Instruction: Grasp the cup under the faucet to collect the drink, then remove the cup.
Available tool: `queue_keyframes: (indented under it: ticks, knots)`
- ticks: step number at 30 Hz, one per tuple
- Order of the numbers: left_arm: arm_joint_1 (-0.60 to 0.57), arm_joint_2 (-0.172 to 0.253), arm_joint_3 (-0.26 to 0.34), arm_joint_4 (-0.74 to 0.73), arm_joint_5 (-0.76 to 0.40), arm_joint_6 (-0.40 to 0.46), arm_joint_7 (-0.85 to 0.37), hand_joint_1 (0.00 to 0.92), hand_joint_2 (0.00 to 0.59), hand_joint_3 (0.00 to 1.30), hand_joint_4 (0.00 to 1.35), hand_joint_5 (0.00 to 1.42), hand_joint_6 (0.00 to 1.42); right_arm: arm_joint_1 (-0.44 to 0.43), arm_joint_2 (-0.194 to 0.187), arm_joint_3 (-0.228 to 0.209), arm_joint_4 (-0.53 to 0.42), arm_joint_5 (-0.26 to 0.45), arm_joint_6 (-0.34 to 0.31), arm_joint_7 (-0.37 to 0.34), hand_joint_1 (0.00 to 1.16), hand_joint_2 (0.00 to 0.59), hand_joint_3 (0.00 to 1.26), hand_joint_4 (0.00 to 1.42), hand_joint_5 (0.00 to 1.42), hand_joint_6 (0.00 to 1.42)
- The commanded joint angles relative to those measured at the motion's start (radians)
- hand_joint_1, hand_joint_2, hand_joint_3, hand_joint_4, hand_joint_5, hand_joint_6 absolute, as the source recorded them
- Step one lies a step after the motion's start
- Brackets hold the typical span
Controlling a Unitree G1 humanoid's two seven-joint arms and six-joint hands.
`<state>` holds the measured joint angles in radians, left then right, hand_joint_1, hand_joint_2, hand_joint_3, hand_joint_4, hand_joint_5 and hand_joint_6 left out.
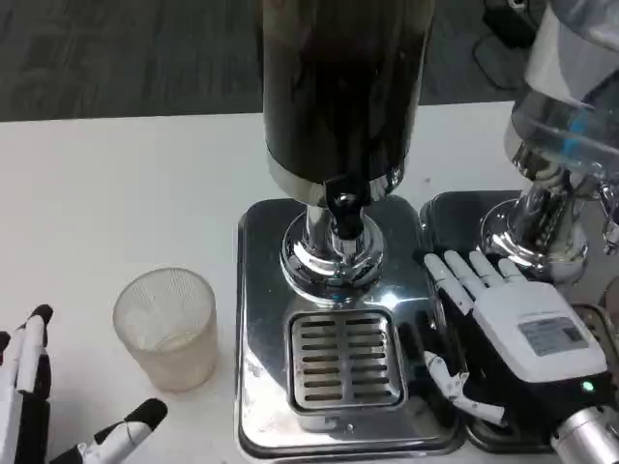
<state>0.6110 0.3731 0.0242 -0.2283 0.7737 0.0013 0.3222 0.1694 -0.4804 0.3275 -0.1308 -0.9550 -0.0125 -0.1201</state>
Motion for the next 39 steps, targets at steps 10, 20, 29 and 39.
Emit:
queue_keyframes:
  ticks: [10, 20, 29, 39]
  knots:
    - [-0.105, 0.045, 0.018, 0.187, -0.204, -0.224, -0.032, 0.016, 0.053, 0.0, 0.0, 0.0, 0.0, -0.012, 0.026, 0.002, -0.011, -0.027, 0.032, 0.002, 0.34, 0.55, 0.0, 0.0, 0.0, 0.0]
    - [-0.213, 0.09, 0.036, 0.361, -0.3, -0.362, -0.063, 0.064, 0.029, 0.0, 0.0, 0.0, 0.0, -0.013, 0.072, 0.035, -0.013, -0.076, 0.062, 0.005, 0.35, 0.557, 0.0, 0.0, 0.0, 0.0]
    - [-0.307, 0.054, -0.016, 0.509, -0.277, -0.428, -0.03, 0.093, 0.011, 0.0, 0.0, 0.0, 0.0, -0.079, 0.036, 0.017, 0.018, -0.063, 0.045, 0.027, 0.36, 0.568, 0.0, 0.0, 0.0, 0.0]
    - [-0.393, 0.053, -0.088, 0.586, -0.203, -0.424, 0.007, 0.125, 0.009, 0.0, 0.0, 0.0, 0.0, -0.093, 0.02, 0.0, 0.056, -0.031, 0.032, 0.004, 0.37, 0.565, 0.0, 0.0, 0.0, 0.0]
